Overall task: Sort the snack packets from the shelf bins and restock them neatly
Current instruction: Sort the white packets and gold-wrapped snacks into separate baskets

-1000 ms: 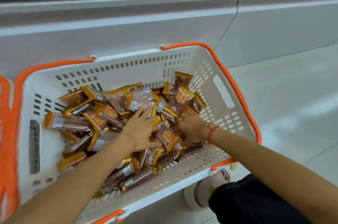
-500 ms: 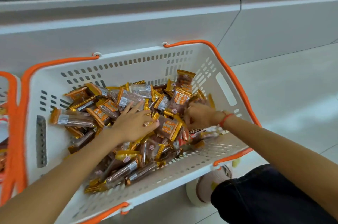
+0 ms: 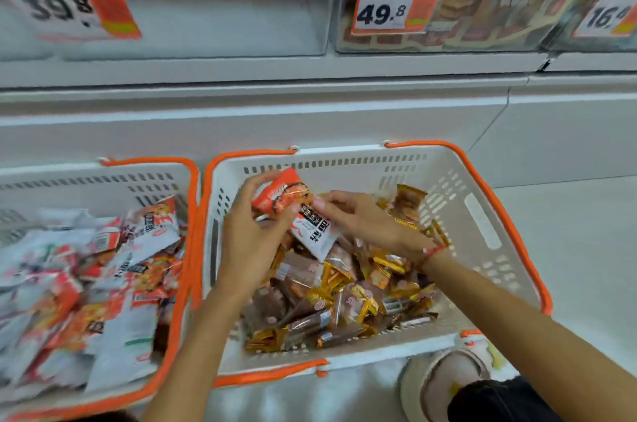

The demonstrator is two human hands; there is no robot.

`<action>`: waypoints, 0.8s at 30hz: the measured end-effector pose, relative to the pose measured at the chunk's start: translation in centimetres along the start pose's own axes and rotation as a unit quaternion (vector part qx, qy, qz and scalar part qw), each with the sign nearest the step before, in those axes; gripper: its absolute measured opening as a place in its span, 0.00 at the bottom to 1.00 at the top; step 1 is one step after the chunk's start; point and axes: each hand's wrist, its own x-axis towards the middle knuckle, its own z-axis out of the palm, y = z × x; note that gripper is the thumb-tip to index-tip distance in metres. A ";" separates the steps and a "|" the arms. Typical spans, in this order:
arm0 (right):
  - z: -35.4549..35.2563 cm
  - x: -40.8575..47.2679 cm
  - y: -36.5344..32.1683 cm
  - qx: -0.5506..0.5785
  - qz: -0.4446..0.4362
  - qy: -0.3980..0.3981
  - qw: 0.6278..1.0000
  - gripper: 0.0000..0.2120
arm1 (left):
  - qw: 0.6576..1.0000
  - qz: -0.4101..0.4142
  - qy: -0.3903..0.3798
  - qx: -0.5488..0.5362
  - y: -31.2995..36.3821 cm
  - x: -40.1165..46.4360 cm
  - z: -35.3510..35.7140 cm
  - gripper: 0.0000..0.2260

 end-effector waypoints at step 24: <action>-5.6 4.4 14.2 -0.456 0.103 0.119 0.876 0.19 | 0.758 0.066 -0.356 0.543 -9.7 3.8 7.7 0.28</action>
